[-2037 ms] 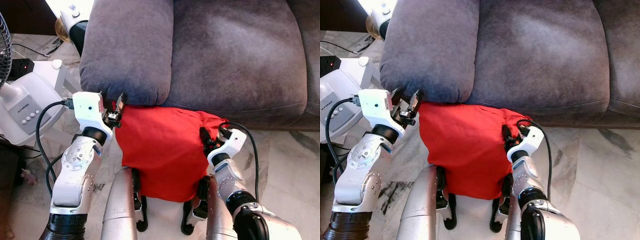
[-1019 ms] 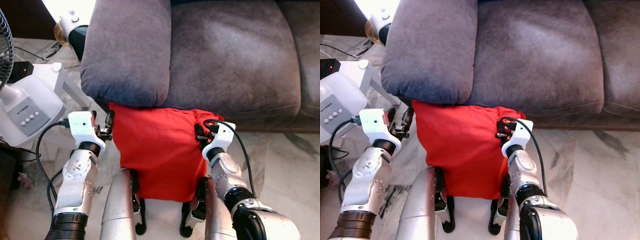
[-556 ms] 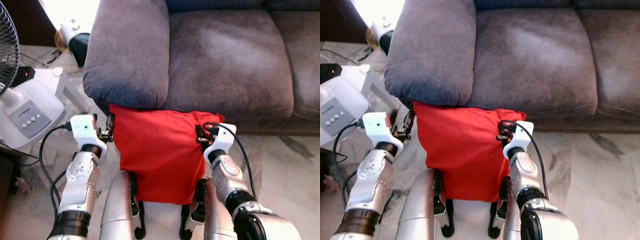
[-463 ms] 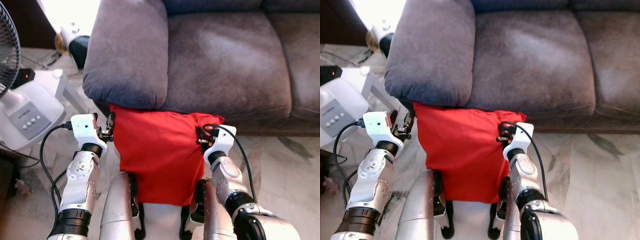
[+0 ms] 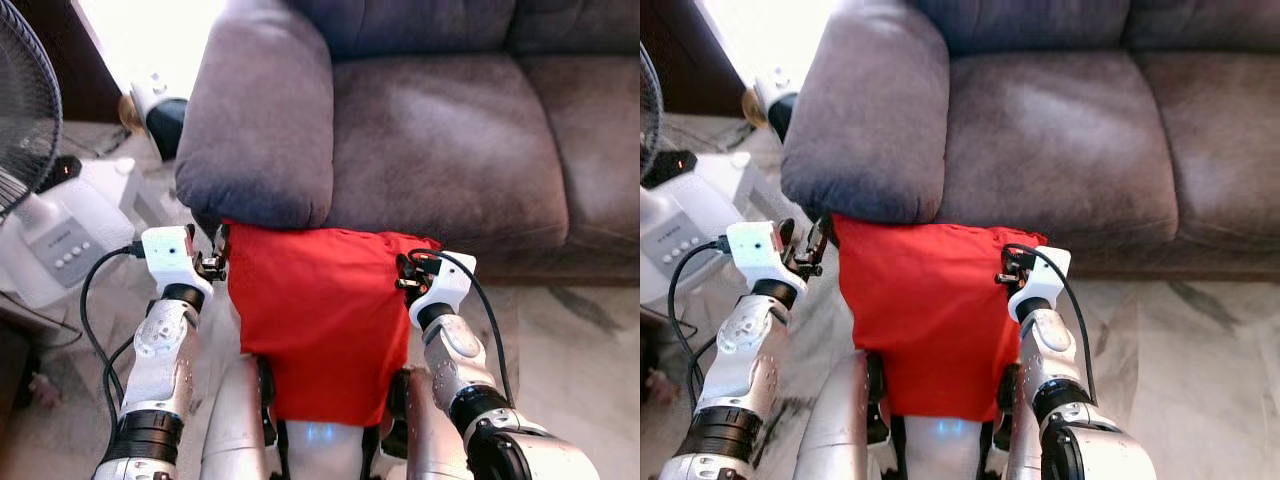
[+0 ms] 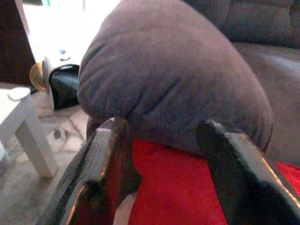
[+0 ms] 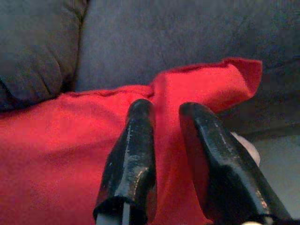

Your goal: Move the pillow to the sofa from floor

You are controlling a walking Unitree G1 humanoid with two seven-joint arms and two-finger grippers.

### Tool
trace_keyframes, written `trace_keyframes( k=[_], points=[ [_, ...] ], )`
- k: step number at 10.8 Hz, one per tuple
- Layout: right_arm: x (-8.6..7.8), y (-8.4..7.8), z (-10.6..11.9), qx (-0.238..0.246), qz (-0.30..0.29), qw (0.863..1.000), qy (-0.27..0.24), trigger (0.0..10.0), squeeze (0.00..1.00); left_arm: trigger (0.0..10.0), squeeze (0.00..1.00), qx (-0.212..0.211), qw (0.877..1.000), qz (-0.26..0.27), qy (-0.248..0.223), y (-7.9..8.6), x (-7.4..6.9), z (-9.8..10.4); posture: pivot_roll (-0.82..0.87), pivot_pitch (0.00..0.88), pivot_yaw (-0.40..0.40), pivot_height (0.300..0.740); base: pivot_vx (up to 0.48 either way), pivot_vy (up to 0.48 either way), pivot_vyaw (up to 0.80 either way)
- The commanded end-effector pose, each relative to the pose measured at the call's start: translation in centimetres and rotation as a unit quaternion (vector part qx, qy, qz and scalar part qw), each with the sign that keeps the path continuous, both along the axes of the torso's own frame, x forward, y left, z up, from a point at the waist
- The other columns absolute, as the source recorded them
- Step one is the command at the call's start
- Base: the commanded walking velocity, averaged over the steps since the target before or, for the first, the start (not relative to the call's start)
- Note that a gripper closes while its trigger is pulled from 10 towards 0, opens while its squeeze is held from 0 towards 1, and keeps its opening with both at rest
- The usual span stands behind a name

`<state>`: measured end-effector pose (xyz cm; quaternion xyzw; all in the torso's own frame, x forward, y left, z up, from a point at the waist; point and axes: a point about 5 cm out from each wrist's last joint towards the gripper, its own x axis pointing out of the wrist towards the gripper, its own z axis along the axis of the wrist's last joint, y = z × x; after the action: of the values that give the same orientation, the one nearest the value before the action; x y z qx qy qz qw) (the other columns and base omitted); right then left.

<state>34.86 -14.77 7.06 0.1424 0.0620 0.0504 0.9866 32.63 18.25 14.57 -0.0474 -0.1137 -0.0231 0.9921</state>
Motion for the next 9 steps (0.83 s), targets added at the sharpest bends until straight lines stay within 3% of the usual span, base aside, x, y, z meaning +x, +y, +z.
trace_keyframes(
  k=[1, 6, 9],
  points=[
    [-0.54, 0.01, -0.72, 0.003, -0.003, 1.000, 0.008, 10.0, 0.00, 10.0, 0.00, 0.009, 1.000, 0.002, 0.008, 0.40, -0.09, -0.50, 0.21, 0.196, 0.016, 0.597, 0.000, 0.000, 0.00],
    [-0.67, 0.23, -0.96, 0.001, -0.004, 1.000, 0.014, 10.0, 0.00, 10.0, 0.00, 0.011, 1.000, -0.003, 0.004, 0.12, 0.04, -0.50, 0.22, 0.206, 0.014, 0.657, 0.000, 0.000, 0.00],
    [-0.82, 0.30, -1.21, 0.015, -0.003, 1.000, 0.020, 10.0, 0.00, 10.0, 0.00, 0.015, 1.000, -0.001, 0.005, 0.39, -0.25, -0.67, 0.22, 0.224, 0.016, 0.632, 0.000, 0.000, 0.00]
  ],
)
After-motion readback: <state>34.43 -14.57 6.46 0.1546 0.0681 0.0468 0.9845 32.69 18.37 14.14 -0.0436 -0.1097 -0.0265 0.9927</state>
